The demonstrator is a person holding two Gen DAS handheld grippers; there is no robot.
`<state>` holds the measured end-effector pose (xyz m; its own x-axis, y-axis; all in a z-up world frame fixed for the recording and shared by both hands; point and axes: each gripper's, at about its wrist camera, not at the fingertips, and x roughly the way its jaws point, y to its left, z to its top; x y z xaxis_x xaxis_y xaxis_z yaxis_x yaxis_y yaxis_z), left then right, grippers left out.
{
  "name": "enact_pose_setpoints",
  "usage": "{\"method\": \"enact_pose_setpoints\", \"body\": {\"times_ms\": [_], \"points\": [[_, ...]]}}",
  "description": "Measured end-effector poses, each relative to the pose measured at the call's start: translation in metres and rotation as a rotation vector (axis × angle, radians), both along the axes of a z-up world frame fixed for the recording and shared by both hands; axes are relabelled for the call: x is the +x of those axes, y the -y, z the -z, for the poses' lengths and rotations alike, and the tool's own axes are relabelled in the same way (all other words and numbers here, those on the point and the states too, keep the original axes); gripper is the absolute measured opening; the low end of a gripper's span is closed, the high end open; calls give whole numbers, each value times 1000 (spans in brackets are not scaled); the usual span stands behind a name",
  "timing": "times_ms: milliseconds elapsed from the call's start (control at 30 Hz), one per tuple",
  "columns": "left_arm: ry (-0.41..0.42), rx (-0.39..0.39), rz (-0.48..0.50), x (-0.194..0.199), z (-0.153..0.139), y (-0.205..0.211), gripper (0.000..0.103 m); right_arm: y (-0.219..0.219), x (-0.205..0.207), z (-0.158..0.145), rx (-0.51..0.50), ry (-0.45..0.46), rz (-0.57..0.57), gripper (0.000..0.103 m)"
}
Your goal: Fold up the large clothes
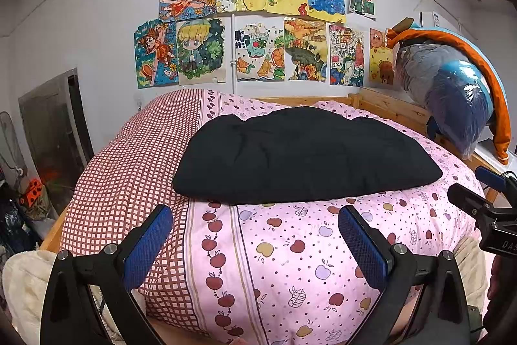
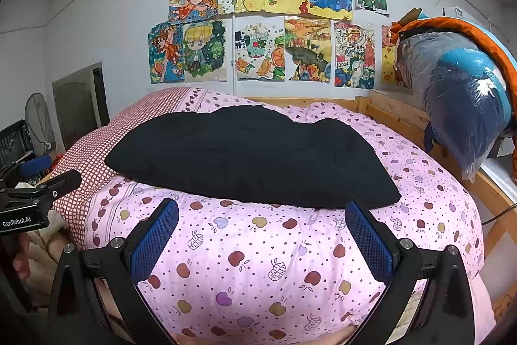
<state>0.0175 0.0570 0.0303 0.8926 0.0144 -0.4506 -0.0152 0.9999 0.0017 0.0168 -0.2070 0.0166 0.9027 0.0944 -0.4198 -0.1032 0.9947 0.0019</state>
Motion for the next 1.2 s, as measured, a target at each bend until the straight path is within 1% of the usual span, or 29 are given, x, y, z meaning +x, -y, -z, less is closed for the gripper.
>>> {"method": "enact_pose_setpoints", "body": {"times_ms": [1200], "points": [[-1,5,4,0,0,-6,103,0,-2,0,4,3,4,101]]}}
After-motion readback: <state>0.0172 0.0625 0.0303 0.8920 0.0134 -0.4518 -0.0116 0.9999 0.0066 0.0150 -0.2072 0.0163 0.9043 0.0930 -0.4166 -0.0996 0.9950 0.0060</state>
